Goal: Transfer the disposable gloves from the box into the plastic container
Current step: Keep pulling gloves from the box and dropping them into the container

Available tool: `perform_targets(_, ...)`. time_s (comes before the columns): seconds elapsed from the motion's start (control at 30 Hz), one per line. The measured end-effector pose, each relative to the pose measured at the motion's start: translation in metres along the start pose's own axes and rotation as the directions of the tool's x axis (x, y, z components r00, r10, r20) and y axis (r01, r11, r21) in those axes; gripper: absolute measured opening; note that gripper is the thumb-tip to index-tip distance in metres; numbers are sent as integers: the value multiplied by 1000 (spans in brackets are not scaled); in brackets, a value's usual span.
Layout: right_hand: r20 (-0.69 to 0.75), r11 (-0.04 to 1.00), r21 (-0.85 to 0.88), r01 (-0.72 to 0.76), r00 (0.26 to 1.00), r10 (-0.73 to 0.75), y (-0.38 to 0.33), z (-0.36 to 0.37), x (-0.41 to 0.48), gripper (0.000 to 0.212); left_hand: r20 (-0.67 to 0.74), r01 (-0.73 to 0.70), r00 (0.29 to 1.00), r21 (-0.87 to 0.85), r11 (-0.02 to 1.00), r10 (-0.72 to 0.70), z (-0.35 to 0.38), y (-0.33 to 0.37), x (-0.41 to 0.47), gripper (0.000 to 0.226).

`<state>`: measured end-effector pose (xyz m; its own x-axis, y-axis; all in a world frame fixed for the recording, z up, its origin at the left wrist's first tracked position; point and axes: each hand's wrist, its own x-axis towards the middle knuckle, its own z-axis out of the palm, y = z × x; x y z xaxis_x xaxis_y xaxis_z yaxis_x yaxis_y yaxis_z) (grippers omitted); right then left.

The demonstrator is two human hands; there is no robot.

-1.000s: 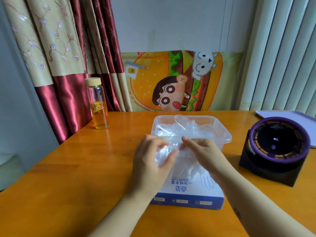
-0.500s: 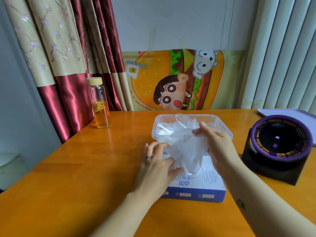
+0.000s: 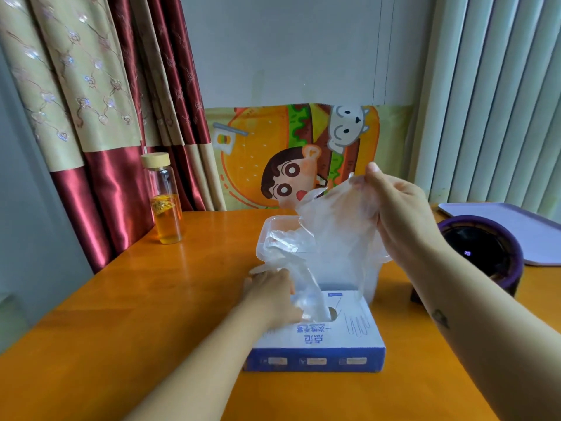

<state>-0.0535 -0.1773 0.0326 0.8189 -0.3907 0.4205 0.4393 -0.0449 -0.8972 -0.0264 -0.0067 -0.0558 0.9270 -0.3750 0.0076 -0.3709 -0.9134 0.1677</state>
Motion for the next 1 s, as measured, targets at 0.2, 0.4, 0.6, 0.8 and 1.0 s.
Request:
perform_targets(0.2, 92, 998, 53, -28, 996, 23, -18, -3, 6, 39, -33, 39, 998, -277, 960, -50, -91, -31, -51, 18)
perform_targets(0.4, 316, 990, -117, 82, 948, -41, -33, 25, -5, 34, -46, -157, 970, -869, 469, 239, -106, 3, -40, 90)
perform_targets(0.6, 565, 875, -294, 383, 809, -165, -36, 29, -11, 32, -102, -43, 980, -949, -313, 173, -98, 32, -3, 65)
perform_targets(0.8, 646, 772, -345, 534, 732, -218, -42, 9, -1, 39, -85, -18, 983, -928, -371, 163, -99, 29, 17, 44)
perform_targets(1.0, 437, 968, -251, -4, 892, 117, -28, -8, 53, 49, -59, 75, 956, -898, -434, 286, -112, -6, 27, 38)
